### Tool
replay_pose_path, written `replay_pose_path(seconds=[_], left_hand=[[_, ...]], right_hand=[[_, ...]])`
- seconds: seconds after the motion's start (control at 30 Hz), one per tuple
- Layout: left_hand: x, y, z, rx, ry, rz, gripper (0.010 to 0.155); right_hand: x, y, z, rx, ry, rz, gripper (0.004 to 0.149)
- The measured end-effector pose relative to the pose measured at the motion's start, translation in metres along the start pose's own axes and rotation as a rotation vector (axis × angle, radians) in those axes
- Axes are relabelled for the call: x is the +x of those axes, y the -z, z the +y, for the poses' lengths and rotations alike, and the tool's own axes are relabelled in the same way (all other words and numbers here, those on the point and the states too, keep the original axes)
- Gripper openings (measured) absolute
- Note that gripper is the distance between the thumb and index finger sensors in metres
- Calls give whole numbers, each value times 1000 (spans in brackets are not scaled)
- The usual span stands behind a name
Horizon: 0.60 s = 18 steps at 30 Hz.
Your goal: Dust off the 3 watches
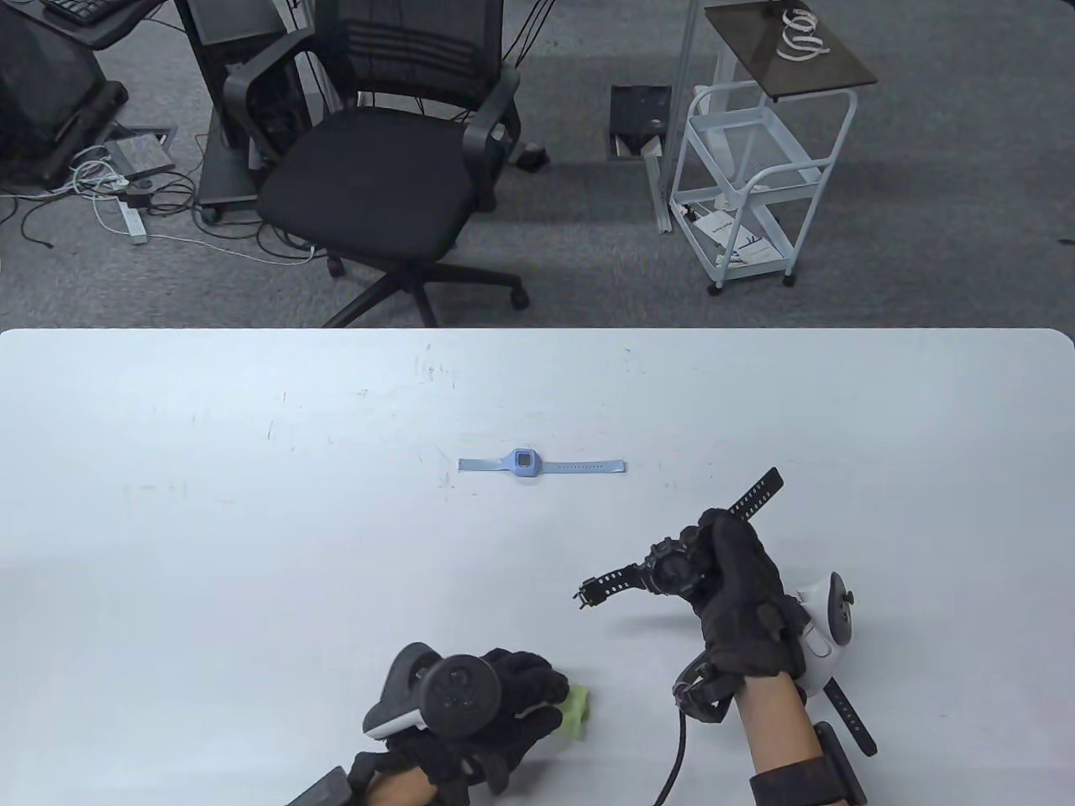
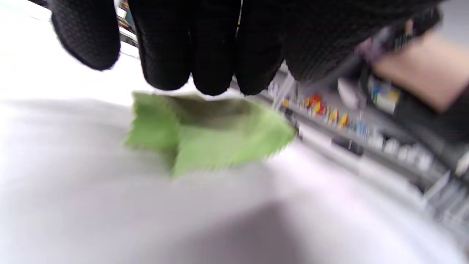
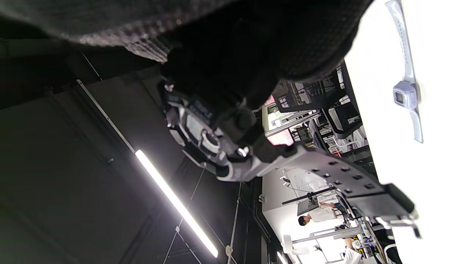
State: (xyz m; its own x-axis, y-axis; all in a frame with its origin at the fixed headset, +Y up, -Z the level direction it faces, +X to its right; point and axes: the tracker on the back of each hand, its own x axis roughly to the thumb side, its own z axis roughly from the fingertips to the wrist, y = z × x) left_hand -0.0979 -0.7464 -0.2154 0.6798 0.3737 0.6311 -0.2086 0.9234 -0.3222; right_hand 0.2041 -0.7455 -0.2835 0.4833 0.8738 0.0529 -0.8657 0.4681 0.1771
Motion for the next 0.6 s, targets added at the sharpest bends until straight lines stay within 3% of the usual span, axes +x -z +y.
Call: replay_pose_path(seconds=[0.2,0.27,0.4,0.53,0.6], left_hand=[[12,10,-14,-24,211,19,75],[15,13,-18,15,296,25,69],[19,17,-20,62,388,25,43],[18,14,-17,97,379,17,41],[11,12,-8,138,281,44,41]], right_hand=[[6,0,-2,-4,13,-21,46],[7,0,-3,-2,14,-23,46],[7,0,-4,8,9,-22,46],[7,1,-4,19,3,-16,46],[6,1,-4,24,4,-13,46]])
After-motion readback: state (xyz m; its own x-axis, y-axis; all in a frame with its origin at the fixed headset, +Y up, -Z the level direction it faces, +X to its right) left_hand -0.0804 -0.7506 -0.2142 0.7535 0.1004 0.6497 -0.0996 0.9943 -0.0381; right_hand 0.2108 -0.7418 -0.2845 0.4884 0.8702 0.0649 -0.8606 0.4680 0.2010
